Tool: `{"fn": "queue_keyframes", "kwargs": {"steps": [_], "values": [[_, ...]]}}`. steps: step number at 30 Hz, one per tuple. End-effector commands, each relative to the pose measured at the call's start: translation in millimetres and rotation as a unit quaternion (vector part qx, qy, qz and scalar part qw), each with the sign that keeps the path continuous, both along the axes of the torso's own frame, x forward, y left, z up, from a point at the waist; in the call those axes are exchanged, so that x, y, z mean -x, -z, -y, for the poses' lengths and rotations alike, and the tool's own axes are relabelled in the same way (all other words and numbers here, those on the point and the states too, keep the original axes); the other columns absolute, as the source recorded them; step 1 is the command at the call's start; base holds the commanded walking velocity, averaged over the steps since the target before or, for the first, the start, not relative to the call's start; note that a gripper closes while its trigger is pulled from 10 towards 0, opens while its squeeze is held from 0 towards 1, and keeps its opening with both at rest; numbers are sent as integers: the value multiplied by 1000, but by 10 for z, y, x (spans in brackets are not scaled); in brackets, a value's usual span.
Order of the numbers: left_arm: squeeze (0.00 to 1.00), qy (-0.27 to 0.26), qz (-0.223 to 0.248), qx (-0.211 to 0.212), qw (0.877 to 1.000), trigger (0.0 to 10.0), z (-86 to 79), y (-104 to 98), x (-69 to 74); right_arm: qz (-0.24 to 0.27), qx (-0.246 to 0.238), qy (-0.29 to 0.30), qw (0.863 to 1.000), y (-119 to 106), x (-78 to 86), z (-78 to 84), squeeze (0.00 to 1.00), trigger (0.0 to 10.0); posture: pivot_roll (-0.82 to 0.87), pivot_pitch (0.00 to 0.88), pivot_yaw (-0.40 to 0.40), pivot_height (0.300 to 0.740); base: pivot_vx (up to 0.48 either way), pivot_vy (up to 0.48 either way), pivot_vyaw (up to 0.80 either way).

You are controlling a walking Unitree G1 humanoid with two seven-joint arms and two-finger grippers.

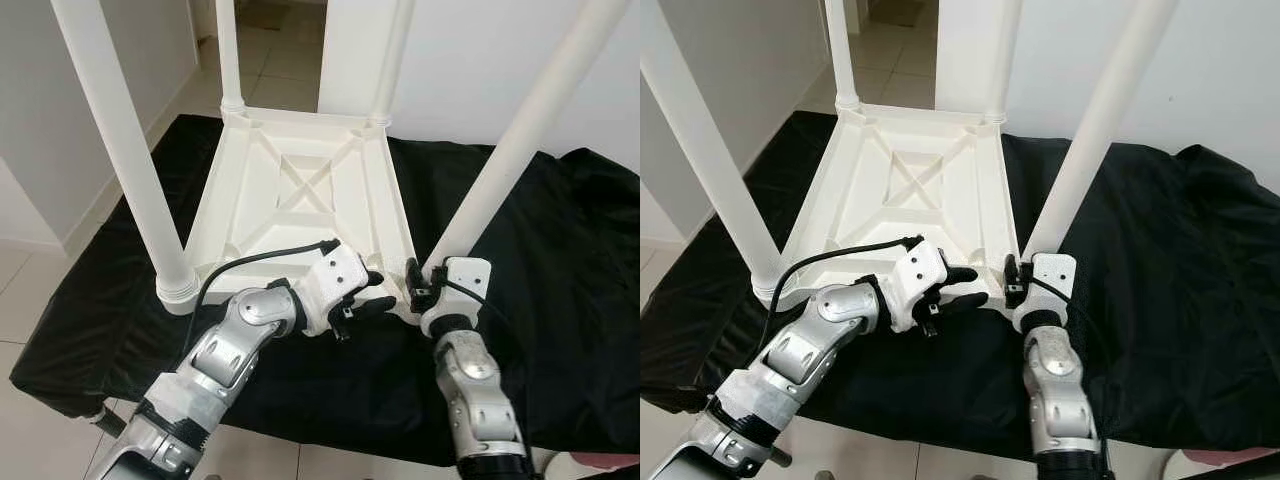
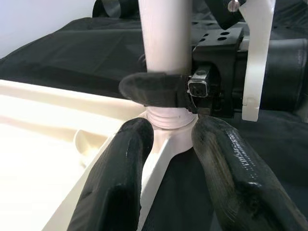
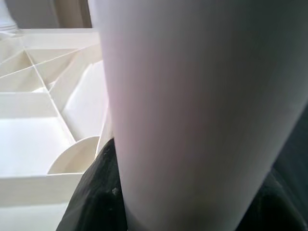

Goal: Building children table

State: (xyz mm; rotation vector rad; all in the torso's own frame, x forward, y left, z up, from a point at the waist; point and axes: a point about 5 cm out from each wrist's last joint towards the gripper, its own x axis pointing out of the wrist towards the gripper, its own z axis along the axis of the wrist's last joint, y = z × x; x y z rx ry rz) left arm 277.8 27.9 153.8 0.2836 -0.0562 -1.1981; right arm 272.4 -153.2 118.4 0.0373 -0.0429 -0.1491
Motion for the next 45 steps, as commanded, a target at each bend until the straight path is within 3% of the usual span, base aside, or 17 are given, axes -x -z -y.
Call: {"fn": "queue_keyframes", "kwargs": {"steps": [1,4,9,17,18,22,31,32,35,37,41,45], "values": [[0,16,-6,-5,1000,10000,3,8,18,-42,-16,22,999,170,47,-29,0,10000,-102,0,-32,740,0,0,0],[0,14,-4,-5,1000,10000,3,-4,7,-39,-16,3,999,134,3,-123,0,10000,-100,0,-30,740,0,0,0],[0,16,-2,-6,1000,10000,19,0,15,-37,-16,2,999,102,-2,-76,0,10000,-100,0,-30,740,0,0,0],[0,16,-2,-5,1000,10000,26,-9,18,-25,-24,-24,999,46,9,-161,0,10000,-100,0,-30,740,0,0,0],[0,16,-1,-5,1000,10000,25,-9,19,-16,-39,-45,998,17,20,-217,1000,10000,-96,0,-35,740,0,0,0],[0,15,-1,-5,1000,10000,22,-10,17,0,-52,-72,996,-34,43,-284,1000,10000,-97,0,-39,740,0,0,0],[0,12,-1,-2,1000,10000,27,-14,13,-5,-17,-79,997,-22,77,-199,1000,10000,-96,0,-47,740,0,0,0],[0,11,-1,-2,1000,10000,29,-12,16,2,-13,-88,996,-35,94,-142,0,10000,-100,0,-45,740,0,0,0],[0,13,-2,-3,1000,10000,37,0,20,20,-6,-127,992,-60,132,-10,0,10000,-104,0,-43,740,0,0,0],[0,17,2,-11,1000,10000,53,11,16,21,31,-193,980,-51,165,150,0,10000,-110,0,-36,740,0,0,0],[0,18,1,-10,1000,10000,56,8,15,17,40,-204,978,-39,169,191,0,10000,-110,0,-36,740,0,0,0],[0,22,2,-11,1000,10000,56,4,17,-2,57,-268,962,5,199,380,0,10000,-109,0,-32,740,0,0,0]]}}
